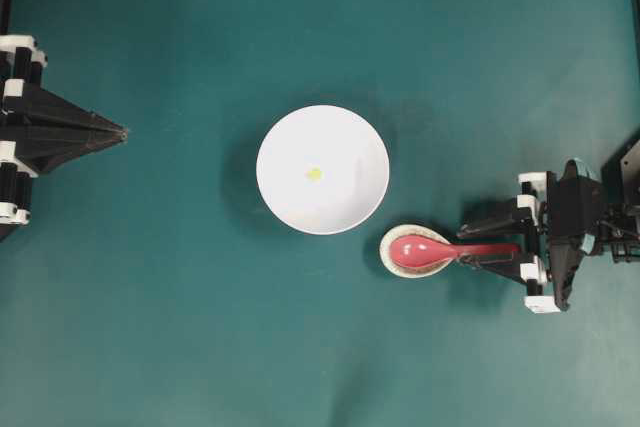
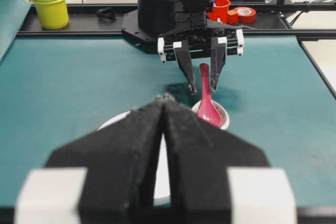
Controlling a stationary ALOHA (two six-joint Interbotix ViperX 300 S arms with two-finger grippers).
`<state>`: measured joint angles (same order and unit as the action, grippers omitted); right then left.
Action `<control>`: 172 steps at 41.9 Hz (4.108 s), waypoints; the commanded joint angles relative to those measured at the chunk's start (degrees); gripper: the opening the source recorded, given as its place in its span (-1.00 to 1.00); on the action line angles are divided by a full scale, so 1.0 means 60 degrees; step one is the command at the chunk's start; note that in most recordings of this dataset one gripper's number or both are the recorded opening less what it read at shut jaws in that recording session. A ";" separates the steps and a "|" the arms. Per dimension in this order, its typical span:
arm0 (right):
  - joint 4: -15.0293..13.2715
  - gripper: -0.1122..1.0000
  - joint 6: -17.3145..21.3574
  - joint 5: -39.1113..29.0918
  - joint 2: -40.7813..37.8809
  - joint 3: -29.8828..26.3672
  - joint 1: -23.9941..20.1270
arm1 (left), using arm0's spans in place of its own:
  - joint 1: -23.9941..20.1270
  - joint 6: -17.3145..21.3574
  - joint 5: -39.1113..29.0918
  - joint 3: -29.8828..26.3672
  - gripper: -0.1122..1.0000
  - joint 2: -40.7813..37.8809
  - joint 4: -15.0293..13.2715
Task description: Scoop the yellow hexagonal prism block from the bowl with a spoon using the right arm.
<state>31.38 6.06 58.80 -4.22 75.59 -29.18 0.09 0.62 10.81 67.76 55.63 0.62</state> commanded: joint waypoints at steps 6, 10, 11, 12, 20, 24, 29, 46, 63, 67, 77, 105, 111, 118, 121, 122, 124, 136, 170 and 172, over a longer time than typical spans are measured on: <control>0.0029 0.06 0.0015 -0.0029 0.0088 -0.0015 -0.0117 | 0.0000 0.0000 0.0015 -0.0146 -0.79 -0.0088 0.0029; 0.0029 0.06 0.0015 -0.0029 0.0088 0.0015 -0.0117 | 0.0015 0.0000 -0.0015 -0.0146 -0.80 -0.0088 0.0029; 0.0029 0.06 0.0015 -0.0029 0.0088 0.0015 -0.0117 | 0.0000 0.0000 -0.0029 -0.0146 -0.79 -0.0088 0.0029; 0.0029 0.06 0.0015 -0.0044 0.0103 0.0015 -0.0117 | 0.0015 0.0000 -0.0029 -0.0146 -0.79 -0.0088 0.0029; 0.0029 0.06 0.0000 -0.0059 0.0088 0.0029 -0.0117 | 0.0000 0.0000 -0.0029 -0.0146 -0.79 -0.0088 0.0029; 0.0029 0.06 -0.0015 -0.0117 0.0088 0.0029 -0.0117 | 0.0000 0.0000 -0.0029 -0.0146 -0.79 -0.0088 0.0015; 0.0029 0.06 -0.0059 -0.0176 0.0088 0.0029 -0.0117 | 0.0000 0.0000 -0.0044 -0.0146 -0.79 -0.0088 0.0029; 0.0000 0.05 -0.0103 -0.0176 0.0103 0.0029 -0.0117 | 0.0000 0.0000 -0.0088 -0.0146 -0.79 -0.0103 0.0029; -0.0015 -0.42 -0.0103 -0.0176 0.0103 -0.0029 -0.0117 | 0.0000 0.0000 -0.0088 -0.0146 -0.79 -0.0117 0.0029; 0.0000 -0.42 -0.0103 -0.0176 0.0146 -0.0044 -0.0117 | 0.0000 0.0000 -0.0088 -0.0146 -0.79 -0.0117 0.0029; 0.0000 -0.44 -0.0073 -0.0615 0.0293 -0.0073 -0.0117 | 0.0000 0.0000 -0.0088 -0.0146 -0.79 -0.0117 0.0029; 0.0029 -0.53 -0.0015 -0.1758 0.1611 0.0059 -0.0117 | 0.0000 0.0000 -0.0088 -0.0146 -0.79 -0.0117 0.0029; 0.0015 -0.18 -0.0015 -0.1802 0.1729 0.0059 -0.0117 | 0.0015 0.0000 -0.0088 -0.0146 -0.79 -0.0117 0.0029; 0.0015 0.07 -0.0015 -0.1816 0.1729 0.0059 -0.0073 | 0.0000 0.0000 -0.0088 -0.0146 -0.79 -0.0117 0.0029; 0.0029 0.07 -0.0059 -0.1816 0.1729 0.0059 -0.0015 | 0.0000 0.0000 -0.0088 -0.0146 -0.79 -0.0117 0.0029; 0.0029 0.07 -0.0073 -0.1802 0.1729 0.0059 0.0000 | 0.0000 0.0000 -0.0088 -0.0146 -0.79 -0.0117 0.0029; 0.0029 0.07 -0.0103 -0.1787 0.1729 0.0059 0.0029 | 0.0000 0.0000 -0.0088 -0.0146 -0.79 -0.0117 0.0029; 0.0029 0.07 -0.0557 -0.1670 0.1538 -0.0088 0.0103 | 0.0000 0.0000 -0.0088 -0.0146 -0.80 -0.0117 0.0029; 0.0059 0.07 -0.0601 0.0645 -0.0220 -0.0088 -0.0293 | 0.0015 0.0000 -0.0132 -0.0088 -0.79 -0.0132 0.0029; 0.0059 0.07 -0.0601 0.0674 -0.0249 -0.0073 -0.0293 | 0.0015 0.0000 -0.0117 -0.0088 -0.79 -0.0132 0.0029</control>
<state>31.64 2.37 61.96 -6.06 75.15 -30.67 0.09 0.62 9.76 67.76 55.37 0.62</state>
